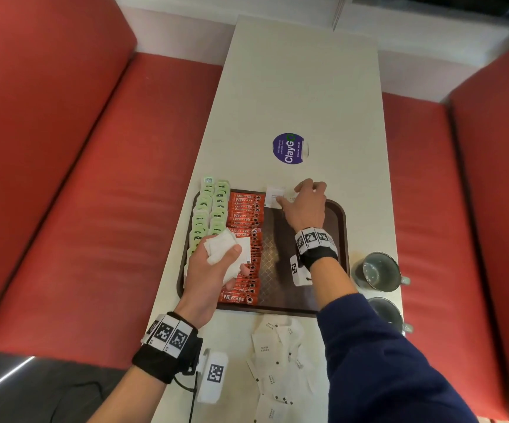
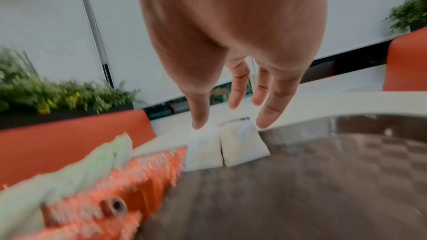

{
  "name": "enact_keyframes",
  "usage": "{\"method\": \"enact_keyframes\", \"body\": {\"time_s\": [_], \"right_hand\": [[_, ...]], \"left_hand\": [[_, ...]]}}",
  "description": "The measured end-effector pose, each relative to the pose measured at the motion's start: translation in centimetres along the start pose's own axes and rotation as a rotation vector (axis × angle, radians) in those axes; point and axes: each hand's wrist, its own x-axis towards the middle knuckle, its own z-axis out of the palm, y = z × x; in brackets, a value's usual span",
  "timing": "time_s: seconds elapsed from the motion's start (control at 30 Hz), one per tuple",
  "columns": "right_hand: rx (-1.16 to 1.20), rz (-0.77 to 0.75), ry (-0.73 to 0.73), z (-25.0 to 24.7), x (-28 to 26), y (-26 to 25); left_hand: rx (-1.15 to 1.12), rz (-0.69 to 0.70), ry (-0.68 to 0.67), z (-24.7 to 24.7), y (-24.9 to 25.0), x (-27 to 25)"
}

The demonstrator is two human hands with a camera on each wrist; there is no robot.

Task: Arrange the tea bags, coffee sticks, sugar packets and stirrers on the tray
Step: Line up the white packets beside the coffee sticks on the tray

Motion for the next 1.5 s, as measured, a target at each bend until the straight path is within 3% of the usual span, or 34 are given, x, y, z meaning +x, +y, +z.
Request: {"method": "enact_keyframes", "body": {"time_s": [0.07, 0.23, 0.3, 0.87, 1.0, 1.17, 1.33, 1.5], "right_hand": [[0.175, -0.088, -0.015, -1.8, -1.8, -1.0], [0.499, -0.119, -0.538, -6.0, -9.3, -3.4], [0.549, -0.158, -0.592, -6.0, -11.2, -3.2], [0.66, -0.213, -0.518, -9.6, -11.5, -2.5], [0.618, -0.263, -0.385, -9.6, -11.2, -1.8], [0.746, -0.301, -0.306, -8.9, -11.5, -1.4], [0.582, -0.283, -0.274, -8.4, -11.8, -1.6], [0.482, -0.314, -0.321, -8.3, -11.5, -1.5]], "left_hand": [[0.007, 0.014, -0.013, 0.2, 0.0, 0.2], [-0.012, 0.049, -0.015, 1.2, 0.3, 0.5], [-0.02, 0.075, -0.005, 1.4, 0.4, 0.6], [0.034, 0.14, 0.037, 1.3, 0.8, 0.5], [0.024, 0.124, 0.025, 1.2, 1.0, 0.5], [-0.029, 0.064, -0.03, 1.5, 1.0, 0.4], [-0.089, 0.04, -0.133, 2.3, 1.0, 0.4], [-0.07, 0.071, -0.138, 2.6, 1.2, 0.4]]}}
